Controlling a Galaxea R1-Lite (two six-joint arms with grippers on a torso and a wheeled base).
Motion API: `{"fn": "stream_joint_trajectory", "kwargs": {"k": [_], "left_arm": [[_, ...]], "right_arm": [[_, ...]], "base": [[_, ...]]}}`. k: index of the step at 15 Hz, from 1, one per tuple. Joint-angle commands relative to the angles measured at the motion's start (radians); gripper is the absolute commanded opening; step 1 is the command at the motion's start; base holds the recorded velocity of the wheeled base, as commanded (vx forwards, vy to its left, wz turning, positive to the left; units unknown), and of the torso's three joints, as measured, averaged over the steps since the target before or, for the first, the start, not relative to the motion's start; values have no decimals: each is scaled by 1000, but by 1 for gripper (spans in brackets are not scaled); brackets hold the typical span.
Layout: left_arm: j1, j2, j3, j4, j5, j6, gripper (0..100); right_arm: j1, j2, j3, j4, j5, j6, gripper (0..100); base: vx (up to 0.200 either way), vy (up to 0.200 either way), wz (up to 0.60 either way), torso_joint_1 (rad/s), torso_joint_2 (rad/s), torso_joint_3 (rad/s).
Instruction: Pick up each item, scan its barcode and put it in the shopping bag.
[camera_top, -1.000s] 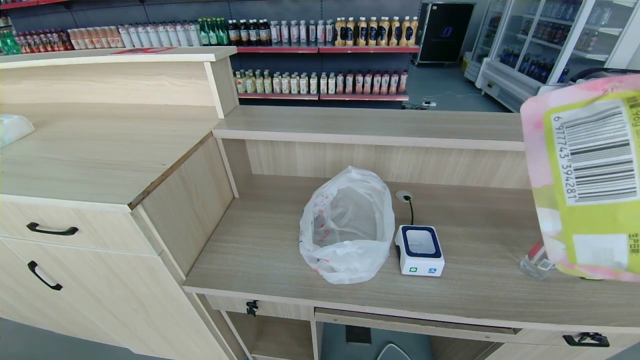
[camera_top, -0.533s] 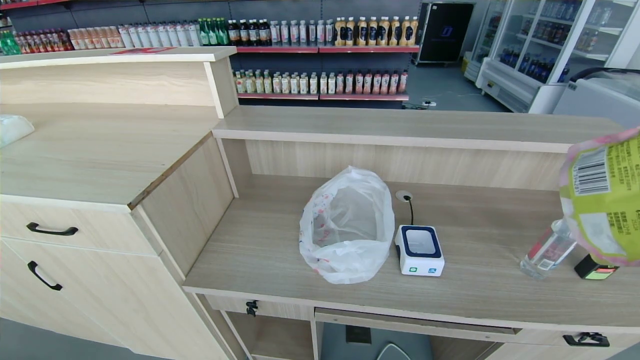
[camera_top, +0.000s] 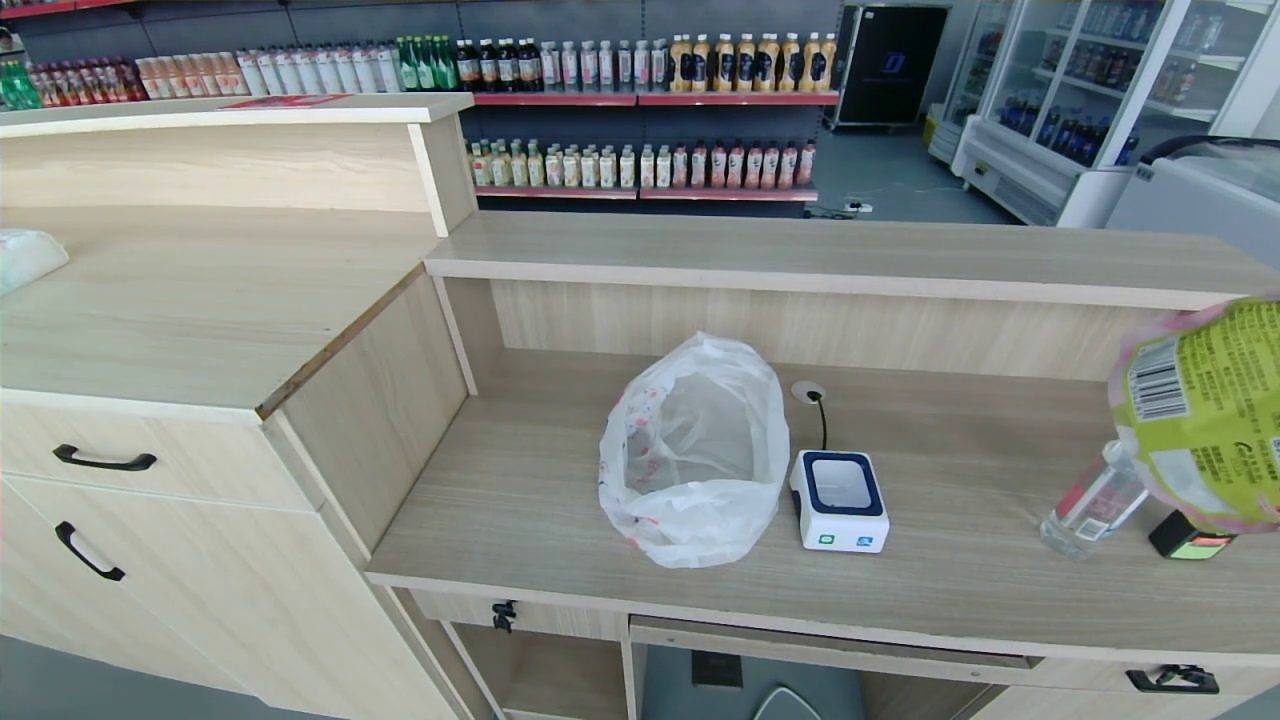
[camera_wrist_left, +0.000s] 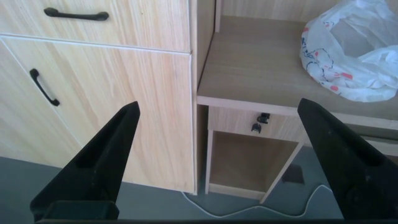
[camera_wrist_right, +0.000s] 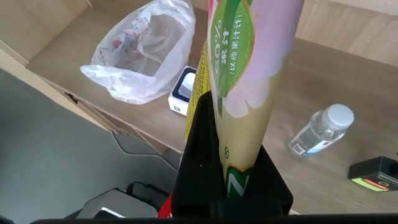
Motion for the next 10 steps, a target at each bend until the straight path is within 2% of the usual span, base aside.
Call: {"fn": "stream_joint_trajectory", "kwargs": {"k": [1, 4, 7, 9, 10], "left_arm": [[1, 0, 0, 0, 0, -1, 100], [-1, 0, 0, 0, 0, -1, 100], [1, 0, 0, 0, 0, 1, 100], [1, 0, 0, 0, 0, -1, 100], [1, 0, 0, 0, 0, -1, 100]], "right_arm": [[12, 47, 18, 18, -3, -71, 0], [-5, 49, 32, 23, -3, -117, 0], [-17, 46, 41, -26, 0, -123, 0], [-35, 47, 45, -63, -3, -178, 0], [-39, 47, 50, -63, -2, -187, 0]], "base": [[0, 0, 0, 0, 0, 0], [0, 0, 0, 0, 0, 0], [0, 0, 0, 0, 0, 0], [0, 0, 0, 0, 0, 0], [0, 0, 600, 7, 7, 7]]}}
